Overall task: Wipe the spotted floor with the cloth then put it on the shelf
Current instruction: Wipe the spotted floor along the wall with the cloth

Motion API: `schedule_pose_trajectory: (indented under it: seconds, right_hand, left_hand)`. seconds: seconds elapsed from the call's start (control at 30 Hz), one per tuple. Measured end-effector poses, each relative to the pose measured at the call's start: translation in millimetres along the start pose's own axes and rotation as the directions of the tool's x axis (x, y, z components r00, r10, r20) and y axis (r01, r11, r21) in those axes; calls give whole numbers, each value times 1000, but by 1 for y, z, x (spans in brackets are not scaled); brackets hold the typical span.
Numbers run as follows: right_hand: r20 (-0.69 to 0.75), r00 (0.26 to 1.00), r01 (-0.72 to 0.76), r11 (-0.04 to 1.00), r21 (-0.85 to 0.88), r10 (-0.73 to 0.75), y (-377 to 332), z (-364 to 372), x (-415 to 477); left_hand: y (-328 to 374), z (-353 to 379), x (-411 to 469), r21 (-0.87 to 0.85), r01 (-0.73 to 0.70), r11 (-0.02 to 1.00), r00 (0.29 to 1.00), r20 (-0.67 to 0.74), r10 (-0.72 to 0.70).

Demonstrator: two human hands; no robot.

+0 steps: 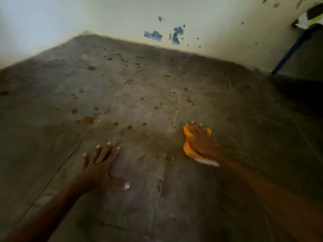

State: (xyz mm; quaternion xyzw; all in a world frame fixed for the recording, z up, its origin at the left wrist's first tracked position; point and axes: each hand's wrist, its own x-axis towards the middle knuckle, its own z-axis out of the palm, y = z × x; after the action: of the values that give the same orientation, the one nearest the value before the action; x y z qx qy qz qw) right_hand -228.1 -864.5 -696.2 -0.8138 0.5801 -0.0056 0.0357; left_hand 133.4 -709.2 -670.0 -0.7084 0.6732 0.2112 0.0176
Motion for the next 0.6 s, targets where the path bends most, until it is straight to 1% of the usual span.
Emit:
schedule_pose_trajectory:
  seconds: [0.03,0.07,0.1,0.13,0.17,0.2,0.23,0.3,0.33,0.37,0.4,0.43,0.47,0.5,0.53,0.57,0.6]
  right_hand:
    - [29,989,-146,988,56,144,-8,-6,26]
    - [61,973,-229,968,102,223,-27,-10,50]
    - [83,970,-236,964,120,227,-56,-13,67]
    - [84,984,-165,978,128,155,-86,-11,74]
    - [72,997,-32,994,103,25,-112,-7,69]
    - [62,988,139,989,46,-141,-135,-4,52]
    - [66,956,288,958,-15,-286,-145,2,27]
    - [28,876,482,873,-76,-481,-135,12,-16]
    - [40,841,540,838,-78,-539,-121,14,-24]
    - [82,828,561,823,-91,-555,-104,13,-18]
    - [102,841,541,832,-123,-532,-87,13,-3]
    - [100,882,472,869,-147,-461,-83,7,22]
    - [74,941,337,929,-151,-329,-89,0,51]
    - [41,981,191,979,-74,-188,-109,-3,82]
    - [56,996,73,997,26,-74,-139,-8,105]
    - [43,998,42,997,71,-45,-174,-9,116]
    - [26,996,82,994,79,-84,-212,-4,117]
  left_hand:
    - [-2,2,-2,-25,31,999,999,-9,-31]
    - [1,6,-2,-39,43,998,999,-15,-44]
    - [5,10,-3,-48,55,997,998,-12,-56]
    - [10,12,-3,-49,56,997,998,-4,-56]
    - [14,14,-3,-47,43,998,999,1,-43]
    - [12,12,-3,-46,30,998,1000,8,-30]
    - [7,8,-3,-42,17,999,999,33,-16]
    - [-16,-12,-4,-47,1,999,995,103,4]
    - [-35,-24,-10,-51,22,998,992,127,-16]
    - [-56,-33,-15,-42,63,997,990,132,-56]
    - [-77,-40,-22,-25,107,994,985,136,-103]
    - [-97,-43,-30,-14,141,990,979,148,-137]
    - [-109,-43,-36,-18,152,988,975,164,-147]
    - [-118,-38,-41,-27,148,989,974,176,-141]
    - [-121,-33,-44,-31,138,990,976,173,-130]
    - [-121,-28,-43,-32,129,991,978,168,-122]
    - [-121,-22,-40,-38,127,991,980,162,-120]
